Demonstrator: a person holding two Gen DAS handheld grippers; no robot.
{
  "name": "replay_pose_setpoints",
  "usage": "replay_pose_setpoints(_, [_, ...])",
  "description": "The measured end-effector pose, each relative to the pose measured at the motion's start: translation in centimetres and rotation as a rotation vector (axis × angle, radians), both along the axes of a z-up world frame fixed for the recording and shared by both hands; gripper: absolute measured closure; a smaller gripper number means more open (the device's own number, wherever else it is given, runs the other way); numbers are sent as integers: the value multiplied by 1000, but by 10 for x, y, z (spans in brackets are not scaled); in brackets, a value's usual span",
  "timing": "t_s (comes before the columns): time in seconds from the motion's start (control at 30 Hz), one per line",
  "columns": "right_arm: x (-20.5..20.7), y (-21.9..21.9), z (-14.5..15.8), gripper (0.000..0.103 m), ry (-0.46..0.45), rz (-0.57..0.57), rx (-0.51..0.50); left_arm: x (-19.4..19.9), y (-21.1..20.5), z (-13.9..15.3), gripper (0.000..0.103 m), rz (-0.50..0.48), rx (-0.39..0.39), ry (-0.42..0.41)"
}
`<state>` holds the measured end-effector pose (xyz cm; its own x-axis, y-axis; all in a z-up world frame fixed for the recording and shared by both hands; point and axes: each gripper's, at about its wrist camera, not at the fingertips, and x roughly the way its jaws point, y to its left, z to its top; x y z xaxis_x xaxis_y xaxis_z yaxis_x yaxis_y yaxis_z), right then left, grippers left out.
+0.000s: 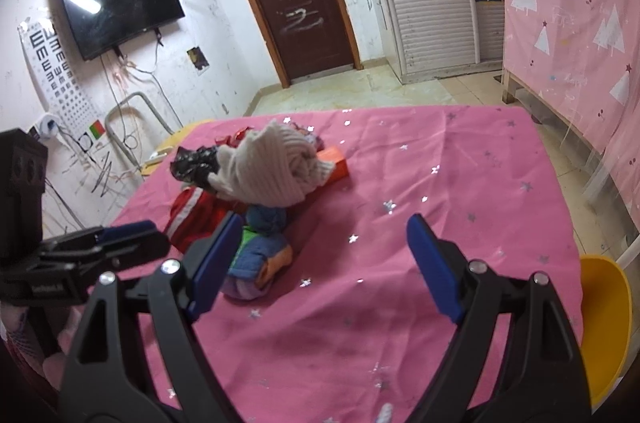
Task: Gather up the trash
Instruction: 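Move both tools back over the pile of clothes, then grasp the red Santa hat with the left tool while the right tool grasps the green-blue sock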
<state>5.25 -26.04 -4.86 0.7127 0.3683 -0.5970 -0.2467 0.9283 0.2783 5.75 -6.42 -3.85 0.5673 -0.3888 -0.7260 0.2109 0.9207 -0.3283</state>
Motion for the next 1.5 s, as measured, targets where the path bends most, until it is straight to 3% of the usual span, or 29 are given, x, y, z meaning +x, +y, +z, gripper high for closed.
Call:
replay_pose_setpoints(0.27, [5,8,-4,22,16,12,-15,15,-6,-20,43,-6,-17,44])
replay_pose_setpoints(0.47, [7,9,-6,22,25,19,-20,36,-4,-31,67,40,-41,77])
replay_pose_setpoints(0.53, [8,10,-6,22,26,26,-27,41,-4,-35,85,62,-46,80])
replay_pose_setpoints(0.63, [10,15,-7,22,29,37,-37,45,-5,-38,98,76,-40,71])
replay_pose_setpoints(1.13, [10,64,-16,20,61,159,-124,20,26,2,100,128,-92,-78])
replay_pose_setpoints(1.17, [9,68,-17,22,64,167,-135,18,28,6,100,134,-94,-91])
replay_pose_setpoints(1.23, [10,75,-20,39,74,172,-158,15,32,11,100,143,-100,-105])
replay_pose_setpoints(1.5, [15,82,-29,62,110,168,-191,6,49,16,100,148,-119,-123])
